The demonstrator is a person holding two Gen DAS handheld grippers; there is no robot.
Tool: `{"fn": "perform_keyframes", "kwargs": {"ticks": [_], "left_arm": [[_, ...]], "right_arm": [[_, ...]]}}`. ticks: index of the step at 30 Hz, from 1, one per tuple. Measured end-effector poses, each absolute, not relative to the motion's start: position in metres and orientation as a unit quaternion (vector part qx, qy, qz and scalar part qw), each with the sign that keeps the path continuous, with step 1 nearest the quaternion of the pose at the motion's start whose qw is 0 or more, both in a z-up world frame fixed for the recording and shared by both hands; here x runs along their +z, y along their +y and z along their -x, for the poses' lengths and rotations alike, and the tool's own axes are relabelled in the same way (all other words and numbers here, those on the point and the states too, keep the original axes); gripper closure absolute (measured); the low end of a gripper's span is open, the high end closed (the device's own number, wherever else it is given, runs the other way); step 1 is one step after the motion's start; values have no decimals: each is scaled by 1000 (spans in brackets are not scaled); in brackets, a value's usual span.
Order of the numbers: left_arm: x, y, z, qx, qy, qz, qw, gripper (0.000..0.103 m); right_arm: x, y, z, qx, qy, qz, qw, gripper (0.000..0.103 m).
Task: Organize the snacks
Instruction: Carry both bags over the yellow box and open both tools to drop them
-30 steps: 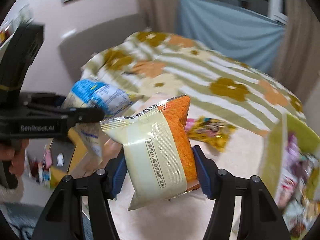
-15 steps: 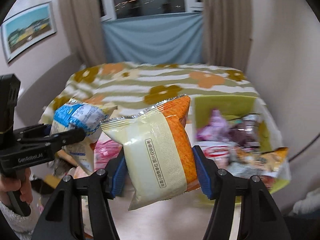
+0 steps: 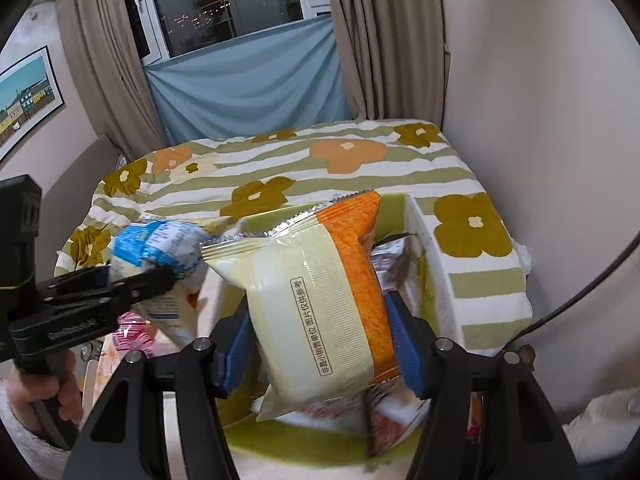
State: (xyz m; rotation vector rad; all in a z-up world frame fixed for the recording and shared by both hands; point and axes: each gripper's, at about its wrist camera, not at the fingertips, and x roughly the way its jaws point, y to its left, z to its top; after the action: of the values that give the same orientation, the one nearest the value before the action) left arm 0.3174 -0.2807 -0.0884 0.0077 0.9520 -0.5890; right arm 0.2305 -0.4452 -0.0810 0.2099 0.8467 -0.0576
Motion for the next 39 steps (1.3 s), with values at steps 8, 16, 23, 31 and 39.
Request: {"fn": "perform_keyframes", "kwargs": {"ticks": [8, 16, 23, 31, 39], "left_arm": [[-121, -327, -348, -242, 477, -1, 845, 39], [-122, -324, -339, -188, 467, -32, 863, 10], [-111, -303, -317, -155, 445, -62, 880, 10], [-112, -288, -305, -148, 454, -40, 878, 10], [-113, -277, -291, -141, 463, -26, 875, 10]], "right_arm": [[-107, -495, -266, 7, 436, -122, 892, 45], [-120, -512, -280, 33, 448, -133, 884, 45], [-117, -515, -287, 43, 448, -140, 882, 45], [-124, -505, -314, 60, 462, -136, 874, 45], [-139, -504, -320, 64, 462, -167, 869, 14]]}}
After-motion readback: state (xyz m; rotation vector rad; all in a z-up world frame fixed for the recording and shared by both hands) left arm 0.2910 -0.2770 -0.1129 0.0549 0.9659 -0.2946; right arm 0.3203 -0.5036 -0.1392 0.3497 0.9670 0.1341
